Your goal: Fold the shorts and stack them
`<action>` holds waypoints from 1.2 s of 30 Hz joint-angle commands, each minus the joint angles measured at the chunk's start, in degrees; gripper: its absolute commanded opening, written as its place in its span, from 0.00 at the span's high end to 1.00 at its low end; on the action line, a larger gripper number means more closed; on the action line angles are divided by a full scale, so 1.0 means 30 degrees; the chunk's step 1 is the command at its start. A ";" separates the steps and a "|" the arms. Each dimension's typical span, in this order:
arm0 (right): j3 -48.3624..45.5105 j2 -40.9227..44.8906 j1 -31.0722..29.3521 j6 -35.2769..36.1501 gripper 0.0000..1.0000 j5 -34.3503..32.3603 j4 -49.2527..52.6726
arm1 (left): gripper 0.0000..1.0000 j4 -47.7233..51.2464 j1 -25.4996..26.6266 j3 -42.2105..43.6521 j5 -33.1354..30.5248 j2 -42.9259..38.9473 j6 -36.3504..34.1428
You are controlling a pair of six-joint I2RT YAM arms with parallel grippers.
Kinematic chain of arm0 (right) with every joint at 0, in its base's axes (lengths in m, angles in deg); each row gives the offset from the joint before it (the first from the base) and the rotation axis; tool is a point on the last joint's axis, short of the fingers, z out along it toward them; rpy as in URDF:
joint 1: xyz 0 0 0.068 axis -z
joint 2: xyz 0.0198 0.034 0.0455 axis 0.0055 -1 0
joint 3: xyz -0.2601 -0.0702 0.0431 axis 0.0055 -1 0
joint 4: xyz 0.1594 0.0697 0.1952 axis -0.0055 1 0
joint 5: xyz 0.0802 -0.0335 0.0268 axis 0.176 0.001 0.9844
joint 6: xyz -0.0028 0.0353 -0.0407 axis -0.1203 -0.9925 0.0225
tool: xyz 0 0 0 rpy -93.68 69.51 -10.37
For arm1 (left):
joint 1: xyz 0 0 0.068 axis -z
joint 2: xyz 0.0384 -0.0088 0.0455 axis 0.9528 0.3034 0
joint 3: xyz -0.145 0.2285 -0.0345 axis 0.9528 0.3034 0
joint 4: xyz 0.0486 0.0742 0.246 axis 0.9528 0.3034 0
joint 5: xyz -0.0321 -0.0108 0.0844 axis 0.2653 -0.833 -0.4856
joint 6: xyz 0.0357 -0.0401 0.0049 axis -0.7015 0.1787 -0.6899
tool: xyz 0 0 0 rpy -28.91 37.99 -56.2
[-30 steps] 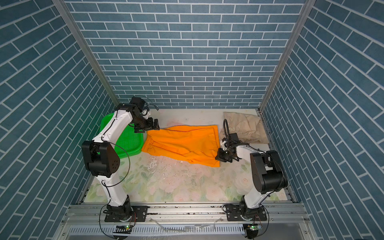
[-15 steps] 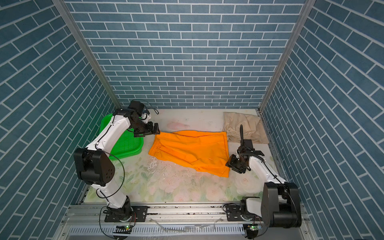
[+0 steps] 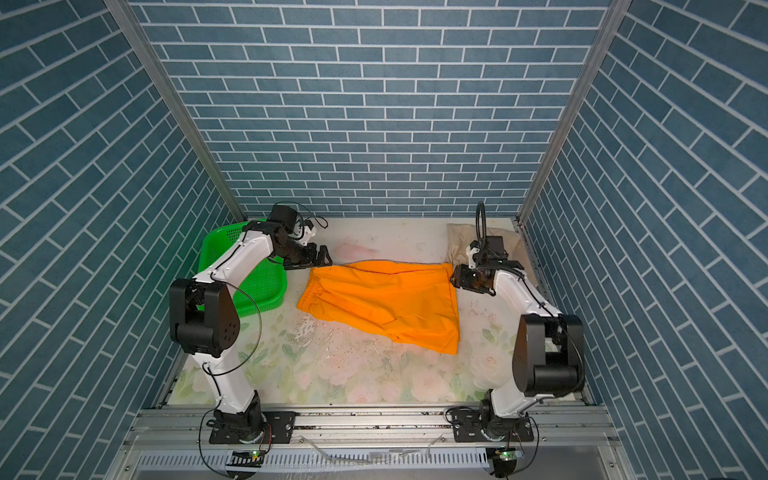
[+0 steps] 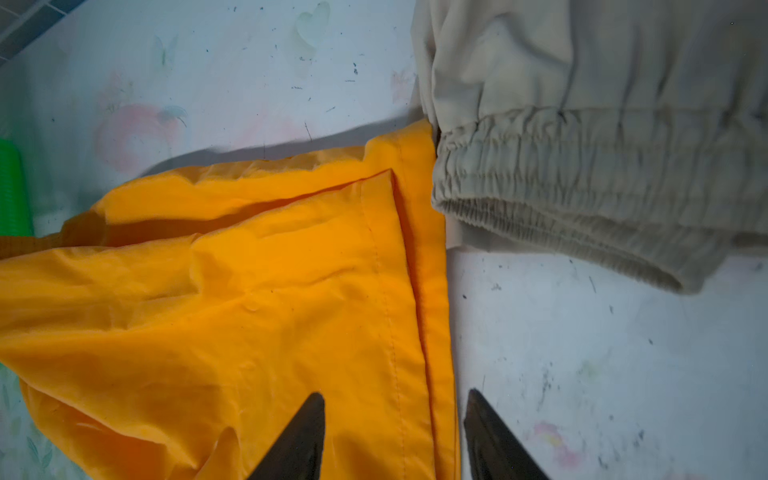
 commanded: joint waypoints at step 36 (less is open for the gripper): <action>0.6270 -0.8084 -0.1292 0.2872 0.70 0.1368 0.1311 | 0.17 -0.0601 -0.0164 0.0089 0.1113 0.1612 0.0178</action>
